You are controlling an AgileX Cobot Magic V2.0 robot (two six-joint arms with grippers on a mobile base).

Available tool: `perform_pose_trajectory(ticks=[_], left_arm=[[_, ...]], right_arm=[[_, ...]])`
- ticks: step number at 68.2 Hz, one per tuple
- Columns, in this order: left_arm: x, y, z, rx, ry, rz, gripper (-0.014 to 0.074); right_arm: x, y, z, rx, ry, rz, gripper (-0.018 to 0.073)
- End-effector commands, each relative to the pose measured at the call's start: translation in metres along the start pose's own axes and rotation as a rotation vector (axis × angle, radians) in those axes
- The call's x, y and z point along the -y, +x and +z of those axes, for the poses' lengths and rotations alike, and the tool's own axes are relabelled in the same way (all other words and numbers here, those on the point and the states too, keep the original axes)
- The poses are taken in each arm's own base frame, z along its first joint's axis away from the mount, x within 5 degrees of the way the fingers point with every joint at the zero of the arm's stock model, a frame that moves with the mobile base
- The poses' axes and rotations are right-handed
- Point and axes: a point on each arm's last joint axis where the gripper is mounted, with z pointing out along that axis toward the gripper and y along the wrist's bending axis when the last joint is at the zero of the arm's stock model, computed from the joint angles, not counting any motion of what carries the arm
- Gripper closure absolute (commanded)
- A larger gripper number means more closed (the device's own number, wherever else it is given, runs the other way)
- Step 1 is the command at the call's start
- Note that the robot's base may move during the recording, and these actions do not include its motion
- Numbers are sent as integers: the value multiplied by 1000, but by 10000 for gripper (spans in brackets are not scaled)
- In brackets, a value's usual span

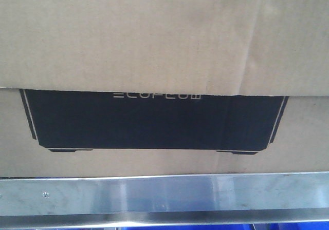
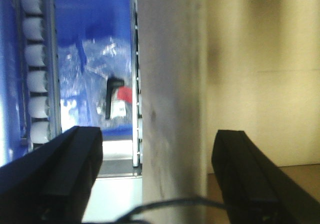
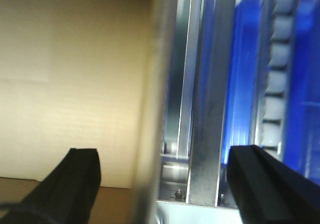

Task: Grab box from left shelf to table start
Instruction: 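Lift the box and pull it off the roller shelf toward the robot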

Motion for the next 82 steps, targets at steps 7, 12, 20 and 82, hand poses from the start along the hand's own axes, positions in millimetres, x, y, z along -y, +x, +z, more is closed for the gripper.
perform_pose_trajectory(ticks=[7,12,20,82], left_arm=[[2,-7,-11,78,18,-9,281],[2,-7,-11,78,18,-9,377],[2,-7,-11,78,18,-9,551],[-13,66,-113,372,78,-61,689]], right_arm=[[0,-11,-11,98,0,-13,223],[0,-11,-11,98,0,-13,425],[0,-11,-11,98,1,-14,496],[-13,44,-107,336,-63,-13,497]])
